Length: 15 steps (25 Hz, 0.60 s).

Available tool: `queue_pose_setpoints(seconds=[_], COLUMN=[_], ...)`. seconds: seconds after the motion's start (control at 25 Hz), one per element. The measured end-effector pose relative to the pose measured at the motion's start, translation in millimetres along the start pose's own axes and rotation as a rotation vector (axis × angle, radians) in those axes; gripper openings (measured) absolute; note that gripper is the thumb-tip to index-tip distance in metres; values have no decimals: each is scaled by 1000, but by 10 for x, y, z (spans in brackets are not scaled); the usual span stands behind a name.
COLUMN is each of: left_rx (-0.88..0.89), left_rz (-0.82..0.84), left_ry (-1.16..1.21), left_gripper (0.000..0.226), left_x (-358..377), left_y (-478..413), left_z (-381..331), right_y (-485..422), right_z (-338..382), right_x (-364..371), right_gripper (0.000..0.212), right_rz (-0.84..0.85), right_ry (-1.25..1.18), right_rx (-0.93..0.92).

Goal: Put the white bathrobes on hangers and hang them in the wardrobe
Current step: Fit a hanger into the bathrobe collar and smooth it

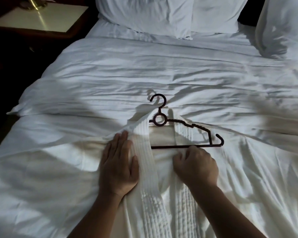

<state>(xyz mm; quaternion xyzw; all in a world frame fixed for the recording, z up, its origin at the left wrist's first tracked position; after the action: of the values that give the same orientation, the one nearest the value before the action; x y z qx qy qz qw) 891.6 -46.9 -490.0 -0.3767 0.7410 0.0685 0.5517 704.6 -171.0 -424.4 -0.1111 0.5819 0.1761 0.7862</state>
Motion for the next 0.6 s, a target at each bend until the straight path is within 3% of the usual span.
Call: queue_pose_setpoints(seconds=[0.12, 0.24, 0.4, 0.48, 0.6], left_rx=[-8, -18, 5, 31, 43], left_rz=[5, 6, -10, -40, -53], left_ry=[12, 5, -2, 5, -5], left_gripper=[68, 70, 67, 66, 69], left_x=[-11, -1, 19, 11, 11], left_y=[-4, 1, 8, 20, 28], left_z=[1, 9, 11, 12, 11], right_y=[-56, -9, -168, -294, -451], right_z=[-187, -480, -763, -850, -935], right_x=[-32, -167, -346, -406, -535], right_gripper=[28, 31, 14, 23, 28], right_rz=[-195, -204, 58, 192, 293], right_ry=[-203, -520, -1330, -1449, -1491], right_rx=[134, 303, 658, 711, 647])
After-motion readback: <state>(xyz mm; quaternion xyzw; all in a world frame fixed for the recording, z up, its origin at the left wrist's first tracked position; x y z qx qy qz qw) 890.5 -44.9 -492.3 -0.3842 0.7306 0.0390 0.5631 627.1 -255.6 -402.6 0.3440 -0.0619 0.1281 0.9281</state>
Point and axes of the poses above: each hand's wrist, its own y-axis away from the middle knuckle, its own x-axis out of the palm, z = x × y, the point moved 2 cm from there along -y, towards the middle knuckle, and after that the axes turned 13 degrees about -x, right-handed, at the moved point
